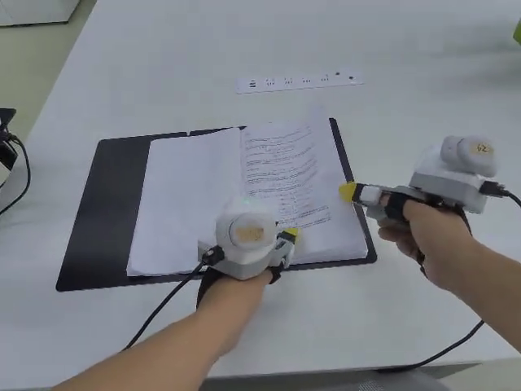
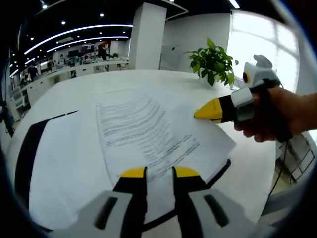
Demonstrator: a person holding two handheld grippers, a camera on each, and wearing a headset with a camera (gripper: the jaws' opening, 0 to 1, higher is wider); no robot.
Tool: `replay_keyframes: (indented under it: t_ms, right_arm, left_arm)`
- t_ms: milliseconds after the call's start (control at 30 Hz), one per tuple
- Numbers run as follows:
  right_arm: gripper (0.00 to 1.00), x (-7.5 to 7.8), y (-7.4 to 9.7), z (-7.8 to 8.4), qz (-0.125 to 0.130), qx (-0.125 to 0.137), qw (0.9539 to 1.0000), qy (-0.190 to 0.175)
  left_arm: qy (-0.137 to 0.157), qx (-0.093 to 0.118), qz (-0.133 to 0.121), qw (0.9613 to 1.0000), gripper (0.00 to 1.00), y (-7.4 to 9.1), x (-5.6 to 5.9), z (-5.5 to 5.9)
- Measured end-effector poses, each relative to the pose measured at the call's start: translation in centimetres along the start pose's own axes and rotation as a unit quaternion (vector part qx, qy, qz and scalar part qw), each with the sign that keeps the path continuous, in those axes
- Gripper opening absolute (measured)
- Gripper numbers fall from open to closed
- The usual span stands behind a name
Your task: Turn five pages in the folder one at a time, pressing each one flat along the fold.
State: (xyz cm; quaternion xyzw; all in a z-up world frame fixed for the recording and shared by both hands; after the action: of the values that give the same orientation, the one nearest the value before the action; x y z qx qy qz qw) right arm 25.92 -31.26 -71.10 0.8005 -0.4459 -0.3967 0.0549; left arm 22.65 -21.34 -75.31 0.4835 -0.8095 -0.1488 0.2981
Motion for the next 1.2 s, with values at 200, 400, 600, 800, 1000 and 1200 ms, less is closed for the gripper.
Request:
replay_keyframes:
  t_ms: [200,400,600,800,1000,1200]
  right_arm:
    - [0.00,-2.8,0.5,-1.0,-0.017,0.013,0.9993,-0.032]
    - [0.00,-5.8,1.0,-2.0,-0.037,0.026,0.9962,-0.074]
    - [0.00,-8.1,-0.1,-2.6,-0.055,0.029,0.9951,-0.077]
    - [0.00,-10.8,-1.0,-2.6,-0.066,0.030,0.9946,-0.075]
    - [0.00,-13.5,-2.6,-2.1,-0.075,0.027,0.9948,-0.063]
    - [0.00,-16.2,-4.5,-1.1,-0.066,0.005,0.9974,-0.030]
  left_arm:
    - [0.003,0.016,-0.002,0.9999,0.23,3.4,-1.7,-1.2]
    - [0.004,0.032,-0.010,0.9994,0.25,6.3,-3.4,-2.1]
    - [0.005,0.052,-0.016,0.9985,0.25,8.9,-4.8,-2.8]
    - [0.003,0.072,-0.018,0.9972,0.27,11.5,-5.9,-3.8]
    - [0.001,0.087,-0.025,0.9959,0.28,14.3,-7.3,-4.4]
    - [-0.004,0.100,-0.030,0.9945,0.28,17.4,-8.6,-5.2]
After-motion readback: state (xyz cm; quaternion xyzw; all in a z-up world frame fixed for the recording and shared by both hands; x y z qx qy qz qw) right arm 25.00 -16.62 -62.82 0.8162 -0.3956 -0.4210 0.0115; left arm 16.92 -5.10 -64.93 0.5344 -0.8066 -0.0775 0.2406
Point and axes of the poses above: the centre of the closed fingertips' face, and the gripper's own axes: y roughly backward along the fingers, x roughly to its right, z roughly out of its underside, the point moved 1 cm from there along y, roughly backward along the fingers, and after that the axes turned 13 degrees about y, right-handed, at the moved point
